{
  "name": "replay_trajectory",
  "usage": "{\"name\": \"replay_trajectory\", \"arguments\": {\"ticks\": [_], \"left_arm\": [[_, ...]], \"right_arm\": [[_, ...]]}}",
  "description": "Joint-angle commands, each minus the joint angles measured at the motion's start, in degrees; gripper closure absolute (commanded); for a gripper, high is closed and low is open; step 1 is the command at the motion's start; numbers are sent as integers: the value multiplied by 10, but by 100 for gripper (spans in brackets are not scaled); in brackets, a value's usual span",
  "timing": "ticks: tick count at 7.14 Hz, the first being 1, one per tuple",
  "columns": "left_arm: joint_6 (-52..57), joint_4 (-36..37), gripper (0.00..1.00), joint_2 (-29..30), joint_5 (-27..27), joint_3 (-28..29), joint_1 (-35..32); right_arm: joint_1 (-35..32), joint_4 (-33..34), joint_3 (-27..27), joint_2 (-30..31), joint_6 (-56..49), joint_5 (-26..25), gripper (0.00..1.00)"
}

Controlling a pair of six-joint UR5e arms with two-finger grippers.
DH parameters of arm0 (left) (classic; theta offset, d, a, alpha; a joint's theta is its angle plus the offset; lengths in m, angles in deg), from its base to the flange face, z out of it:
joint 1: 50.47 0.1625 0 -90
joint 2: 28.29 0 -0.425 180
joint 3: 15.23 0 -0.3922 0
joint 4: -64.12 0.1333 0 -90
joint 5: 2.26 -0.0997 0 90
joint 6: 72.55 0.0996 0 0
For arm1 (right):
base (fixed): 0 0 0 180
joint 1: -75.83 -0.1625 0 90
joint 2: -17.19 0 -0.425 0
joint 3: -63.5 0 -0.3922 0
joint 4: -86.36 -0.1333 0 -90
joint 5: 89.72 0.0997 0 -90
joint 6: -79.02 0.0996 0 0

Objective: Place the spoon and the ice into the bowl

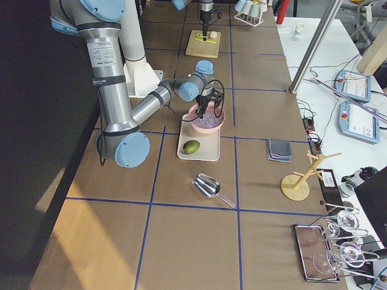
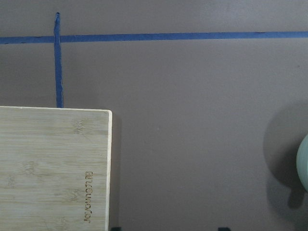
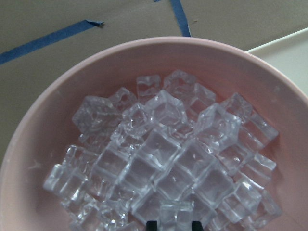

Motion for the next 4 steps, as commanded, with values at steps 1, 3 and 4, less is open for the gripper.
{"name": "replay_trajectory", "arguments": {"ticks": [1, 3, 4], "left_arm": [[0, -1, 26, 0, -1, 0, 0], [-1, 0, 25, 0, 1, -1, 0], [-1, 0, 25, 0, 1, -1, 0]], "right_arm": [[-10, 3, -58, -6, 0, 3, 100], [45, 3, -68, -66, 18, -5, 100], [74, 3, -39, -115, 37, -7, 100]]}}
